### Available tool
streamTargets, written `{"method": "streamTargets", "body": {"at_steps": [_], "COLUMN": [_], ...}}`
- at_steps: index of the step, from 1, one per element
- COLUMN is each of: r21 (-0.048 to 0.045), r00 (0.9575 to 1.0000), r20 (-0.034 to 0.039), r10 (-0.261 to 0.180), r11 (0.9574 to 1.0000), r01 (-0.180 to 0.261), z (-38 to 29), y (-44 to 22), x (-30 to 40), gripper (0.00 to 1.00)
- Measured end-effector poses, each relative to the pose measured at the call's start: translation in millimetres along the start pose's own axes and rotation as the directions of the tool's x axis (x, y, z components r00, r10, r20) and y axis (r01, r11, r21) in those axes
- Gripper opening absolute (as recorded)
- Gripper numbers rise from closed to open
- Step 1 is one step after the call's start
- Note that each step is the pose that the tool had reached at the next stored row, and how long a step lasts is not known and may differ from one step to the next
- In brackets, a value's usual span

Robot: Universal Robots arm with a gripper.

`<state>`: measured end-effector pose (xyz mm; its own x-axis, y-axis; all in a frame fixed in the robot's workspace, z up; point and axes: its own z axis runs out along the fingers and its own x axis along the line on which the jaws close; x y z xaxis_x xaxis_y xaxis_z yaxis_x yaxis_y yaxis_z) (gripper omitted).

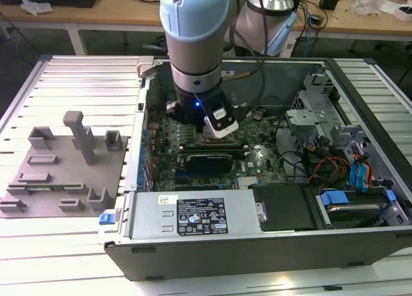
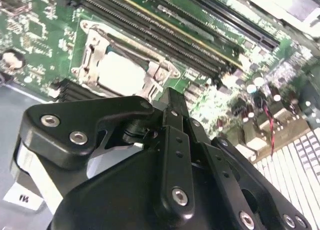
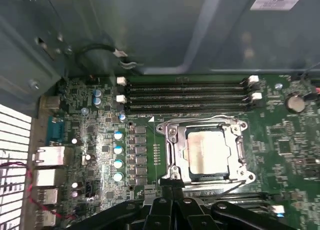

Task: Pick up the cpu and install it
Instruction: 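Install the second cpu locking lever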

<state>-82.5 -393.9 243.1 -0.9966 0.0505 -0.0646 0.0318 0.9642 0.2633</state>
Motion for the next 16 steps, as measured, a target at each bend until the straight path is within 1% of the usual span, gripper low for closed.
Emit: {"method": "streamTargets", "body": {"at_steps": [2,3,4,6,8,9,11,12,14,15,16], "r21": [0.0005,0.0014,0.0050,0.0196,0.0297,0.0318,0.0375,0.0383,0.0386,0.0387,0.0389], "r00": [1.0000,1.0000,1.0000,1.0000,0.9999,0.9999,0.9997,0.9996,0.9995,0.9995,0.9994], "r20": [0.0000,0.0001,0.0000,-0.0043,-0.0086,-0.0100,-0.0153,-0.0178,-0.0183,-0.0175,-0.0171], "r10": [0.000,0.000,0.001,0.007,0.011,0.013,0.017,0.021,0.024,0.027,0.029], "r11": [1.0000,1.0000,1.0000,0.9998,0.9995,0.9994,0.9992,0.9991,0.9990,0.9989,0.9988], "r01": [0.000,0.000,-0.001,-0.007,-0.011,-0.012,-0.017,-0.020,-0.024,-0.026,-0.028], "z": [-6.8,-12.0,-14.4,-15.0,-14.6,-14.5,-14.0,-13.8,-12.4,-10.6,-10.3], "y": [1.9,3.3,4.1,4.6,4.9,5.0,5.1,4.6,2.3,-0.7,-1.9], "x": [-0.5,-1.0,-2.3,-9.6,-17.8,-19.9,-26.1,-28.3,-29.0,-29.0,-29.0], "gripper": [0.11,0.11,0.11,0.11,0.11,0.11,0.11,0.11,0.11,0.11,0.11]}}
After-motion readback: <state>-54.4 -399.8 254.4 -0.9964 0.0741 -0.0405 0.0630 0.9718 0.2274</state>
